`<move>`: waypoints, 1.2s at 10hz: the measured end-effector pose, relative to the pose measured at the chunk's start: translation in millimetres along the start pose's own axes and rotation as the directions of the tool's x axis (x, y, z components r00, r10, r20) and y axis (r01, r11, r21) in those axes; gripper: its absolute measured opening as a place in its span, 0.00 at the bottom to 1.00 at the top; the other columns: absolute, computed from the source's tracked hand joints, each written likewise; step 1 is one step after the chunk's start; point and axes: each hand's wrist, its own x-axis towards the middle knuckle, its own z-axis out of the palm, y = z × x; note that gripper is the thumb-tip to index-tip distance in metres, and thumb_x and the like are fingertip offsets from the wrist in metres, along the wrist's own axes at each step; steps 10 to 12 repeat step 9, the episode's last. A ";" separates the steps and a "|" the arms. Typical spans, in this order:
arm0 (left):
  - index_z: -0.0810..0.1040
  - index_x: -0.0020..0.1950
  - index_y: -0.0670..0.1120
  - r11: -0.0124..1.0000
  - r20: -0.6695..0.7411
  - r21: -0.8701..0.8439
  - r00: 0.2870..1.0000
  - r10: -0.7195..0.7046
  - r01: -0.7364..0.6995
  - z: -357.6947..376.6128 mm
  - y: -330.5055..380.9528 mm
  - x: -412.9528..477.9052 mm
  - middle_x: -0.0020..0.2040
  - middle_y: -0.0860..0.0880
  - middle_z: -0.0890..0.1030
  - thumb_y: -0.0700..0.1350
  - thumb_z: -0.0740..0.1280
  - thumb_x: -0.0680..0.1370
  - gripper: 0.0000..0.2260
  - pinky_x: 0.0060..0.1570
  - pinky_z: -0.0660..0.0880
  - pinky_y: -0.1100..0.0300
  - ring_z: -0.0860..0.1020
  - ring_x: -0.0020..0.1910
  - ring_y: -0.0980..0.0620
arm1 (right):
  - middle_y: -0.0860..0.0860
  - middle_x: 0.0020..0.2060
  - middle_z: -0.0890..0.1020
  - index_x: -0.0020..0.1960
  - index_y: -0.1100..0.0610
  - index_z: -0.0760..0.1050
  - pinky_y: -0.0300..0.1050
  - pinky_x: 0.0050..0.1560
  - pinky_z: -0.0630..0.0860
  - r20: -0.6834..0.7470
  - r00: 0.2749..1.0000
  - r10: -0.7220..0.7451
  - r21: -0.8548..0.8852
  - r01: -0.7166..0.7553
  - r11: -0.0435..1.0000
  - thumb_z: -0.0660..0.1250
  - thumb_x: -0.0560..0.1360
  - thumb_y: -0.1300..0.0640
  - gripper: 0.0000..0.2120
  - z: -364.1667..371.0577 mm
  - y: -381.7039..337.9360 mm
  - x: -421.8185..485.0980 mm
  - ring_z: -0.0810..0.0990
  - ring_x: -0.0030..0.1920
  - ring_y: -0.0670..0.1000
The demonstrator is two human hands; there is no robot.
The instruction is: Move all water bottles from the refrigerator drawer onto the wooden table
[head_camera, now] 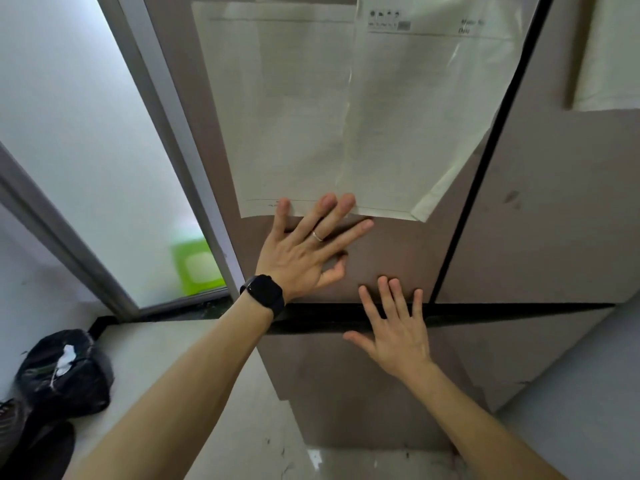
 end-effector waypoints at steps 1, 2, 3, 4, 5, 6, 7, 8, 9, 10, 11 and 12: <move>0.58 0.80 0.62 1.000 -0.009 0.002 1.000 -0.010 0.010 0.2 0.3 0.6 0.83 0.52 0.42 0.59 0.60 0.79 0.29 0.74 0.41 0.36 0.43 0.81 0.52 | 0.54 0.81 0.46 0.81 0.49 0.51 0.67 0.75 0.50 -0.094 0.995 -0.014 -0.080 0.007 0.997 0.64 0.75 0.33 0.42 13.4 4.9 1.2 0.45 0.81 0.54; 0.59 0.80 0.62 1.000 -0.018 0.009 1.000 -0.011 0.011 0.7 0.4 1.4 0.83 0.52 0.43 0.59 0.60 0.79 0.29 0.74 0.40 0.37 0.44 0.81 0.52 | 0.54 0.81 0.46 0.81 0.48 0.52 0.65 0.77 0.48 -0.123 0.992 -0.042 -0.133 0.026 0.991 0.67 0.75 0.35 0.42 20.7 9.9 1.7 0.44 0.81 0.53; 0.59 0.80 0.62 1.000 -0.015 0.013 1.000 -0.013 0.013 0.9 0.5 1.8 0.83 0.52 0.43 0.59 0.60 0.79 0.29 0.74 0.41 0.37 0.44 0.81 0.52 | 0.54 0.81 0.47 0.81 0.48 0.52 0.65 0.77 0.48 -0.126 0.991 -0.042 -0.141 0.024 0.990 0.65 0.77 0.35 0.40 21.7 10.7 1.1 0.44 0.81 0.53; 0.59 0.80 0.62 1.000 -0.007 0.007 1.000 -0.013 0.013 -0.2 1.8 1.8 0.83 0.52 0.44 0.59 0.61 0.78 0.29 0.73 0.44 0.36 0.44 0.81 0.52 | 0.53 0.81 0.47 0.80 0.48 0.55 0.65 0.76 0.50 -0.094 0.995 -0.015 -0.141 0.002 0.990 0.65 0.77 0.36 0.38 15.3 8.6 0.3 0.45 0.81 0.53; 0.58 0.80 0.62 1.000 0.002 0.010 1.000 -0.020 0.020 -1.8 1.9 1.8 0.83 0.52 0.44 0.59 0.61 0.79 0.30 0.73 0.44 0.36 0.43 0.81 0.52 | 0.52 0.81 0.46 0.79 0.47 0.56 0.65 0.75 0.52 -0.029 1.000 0.006 -0.089 -0.008 0.996 0.69 0.76 0.40 0.38 3.0 6.6 0.7 0.46 0.81 0.53; 0.57 0.80 0.62 1.000 0.027 0.020 0.999 -0.024 0.024 -5.2 2.8 2.8 0.83 0.53 0.41 0.59 0.59 0.79 0.29 0.74 0.40 0.37 0.41 0.81 0.52 | 0.51 0.81 0.47 0.80 0.47 0.56 0.65 0.75 0.52 0.108 0.993 0.041 -0.016 -0.040 0.999 0.71 0.74 0.46 0.40 -19.9 3.4 0.7 0.47 0.81 0.52; 0.55 0.81 0.62 0.998 0.067 0.031 0.997 -0.050 0.048 -5.8 4.1 0.7 0.82 0.54 0.40 0.59 0.59 0.79 0.29 0.74 0.37 0.38 0.40 0.81 0.53 | 0.52 0.81 0.46 0.81 0.48 0.52 0.65 0.76 0.52 0.251 0.967 0.032 0.018 -0.037 0.999 0.69 0.74 0.49 0.42 -46.0 4.2 0.5 0.46 0.81 0.53; 0.53 0.81 0.62 0.998 0.100 0.032 0.994 -0.048 0.045 -11.1 7.7 2.7 0.82 0.54 0.39 0.59 0.57 0.80 0.30 0.74 0.34 0.39 0.39 0.81 0.53 | 0.50 0.81 0.39 0.81 0.49 0.51 0.66 0.76 0.52 0.410 0.912 -0.023 0.110 -0.024 0.994 0.66 0.75 0.50 0.39 -81.6 11.0 3.7 0.40 0.80 0.51; 0.50 0.81 0.62 0.997 0.104 0.008 0.992 -0.075 0.074 -14.6 7.3 4.0 0.82 0.54 0.38 0.58 0.56 0.80 0.30 0.74 0.32 0.40 0.39 0.81 0.53 | 0.45 0.80 0.35 0.80 0.48 0.54 0.63 0.78 0.47 0.581 0.812 -0.048 0.221 -0.101 0.970 0.61 0.79 0.48 0.32 -123.3 21.0 21.8 0.34 0.79 0.46; 0.50 0.81 0.62 0.997 0.104 0.008 0.992 -0.075 0.074 -14.6 7.3 4.0 0.82 0.54 0.38 0.58 0.56 0.80 0.30 0.74 0.32 0.40 0.39 0.81 0.53 | 0.45 0.80 0.35 0.80 0.48 0.54 0.63 0.78 0.47 0.581 0.812 -0.048 0.221 -0.101 0.970 0.61 0.79 0.48 0.32 -123.3 21.0 21.8 0.34 0.79 0.46; 0.50 0.81 0.62 0.997 0.104 0.008 0.992 -0.075 0.074 -14.6 7.3 4.0 0.82 0.54 0.38 0.58 0.56 0.80 0.30 0.74 0.32 0.40 0.39 0.81 0.53 | 0.45 0.80 0.35 0.80 0.48 0.54 0.63 0.78 0.47 0.581 0.812 -0.048 0.221 -0.101 0.970 0.61 0.79 0.48 0.32 -123.3 21.0 21.8 0.34 0.79 0.46; 0.50 0.81 0.62 0.997 0.104 0.008 0.992 -0.075 0.074 -14.6 7.3 4.0 0.82 0.54 0.38 0.58 0.56 0.80 0.30 0.74 0.32 0.40 0.39 0.81 0.53 | 0.45 0.80 0.35 0.80 0.48 0.54 0.63 0.78 0.47 0.581 0.812 -0.048 0.221 -0.101 0.970 0.61 0.79 0.48 0.32 -123.3 21.0 21.8 0.34 0.79 0.46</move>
